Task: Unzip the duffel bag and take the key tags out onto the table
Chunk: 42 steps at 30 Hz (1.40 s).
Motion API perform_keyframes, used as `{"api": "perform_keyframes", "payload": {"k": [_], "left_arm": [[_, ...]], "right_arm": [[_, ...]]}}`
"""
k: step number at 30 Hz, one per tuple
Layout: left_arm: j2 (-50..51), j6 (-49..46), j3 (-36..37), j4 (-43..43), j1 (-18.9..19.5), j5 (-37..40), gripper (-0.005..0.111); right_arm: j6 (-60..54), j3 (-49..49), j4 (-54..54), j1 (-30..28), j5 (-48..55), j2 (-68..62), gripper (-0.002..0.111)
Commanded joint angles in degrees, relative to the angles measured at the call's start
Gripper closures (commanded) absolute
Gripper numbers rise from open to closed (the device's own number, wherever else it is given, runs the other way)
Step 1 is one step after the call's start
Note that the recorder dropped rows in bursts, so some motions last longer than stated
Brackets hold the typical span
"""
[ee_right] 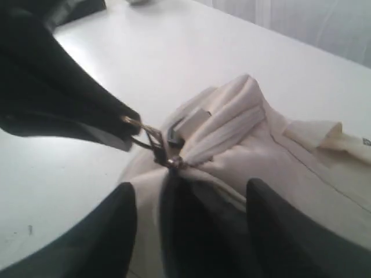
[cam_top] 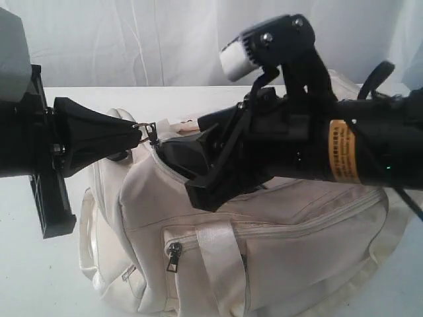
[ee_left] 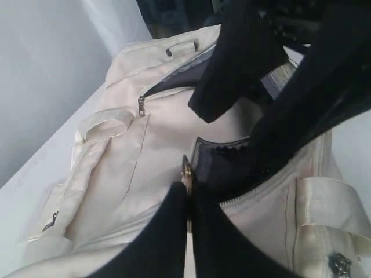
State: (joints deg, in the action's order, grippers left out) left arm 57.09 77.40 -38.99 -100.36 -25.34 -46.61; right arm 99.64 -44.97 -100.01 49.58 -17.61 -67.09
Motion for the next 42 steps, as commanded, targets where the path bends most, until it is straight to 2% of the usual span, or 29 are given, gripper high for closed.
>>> {"api": "perform_keyframes", "payload": {"k": [1,6,9,16,21,28,34,39,42], "left_arm": [[-1.1,0.77,-0.37,0.42,0.11,-4.39,0.107],[-1.1,-0.47,-0.37,0.42,0.11,-4.28,0.107],[-1.1,-1.63,-0.37,0.42,0.11,-4.28,0.107],[-1.1,-2.7,-0.37,0.42,0.11,-3.63,0.107],[-1.1,-2.7,-0.37,0.42,0.11,-1.64,0.107],[-1.1,-2.8,-0.37,0.42,0.11,-1.63,0.107],[-1.1,-2.79,-0.37,0.42,0.11,-1.38,0.107],[-1.1,-2.79,-0.37,0.42,0.11,0.15,0.107],[-1.1,-2.79,-0.37,0.42,0.11,2.91,0.107]], "right_arm": [[-5.85,-0.89,0.06,0.09,0.12,3.91,0.051],[-14.1,-0.89,0.06,0.09,1.78,-2.36,0.051],[-17.23,-1.9,0.06,0.09,-2.45,-6.69,0.051],[-17.52,-4.98,0.06,1.82,-2.82,-9.33,0.06],[-17.52,-6.22,0.06,1.85,-3.76,-9.33,0.061],[-17.52,-7.24,0.06,1.85,-4.07,-9.33,0.088],[-17.42,-7.76,0.06,1.85,-4.39,-9.33,0.093],[-17.42,-8.96,0.06,1.85,-4.53,-9.33,0.107],[-17.3,-8.96,0.06,1.85,-4.28,-9.33,0.108]]}}
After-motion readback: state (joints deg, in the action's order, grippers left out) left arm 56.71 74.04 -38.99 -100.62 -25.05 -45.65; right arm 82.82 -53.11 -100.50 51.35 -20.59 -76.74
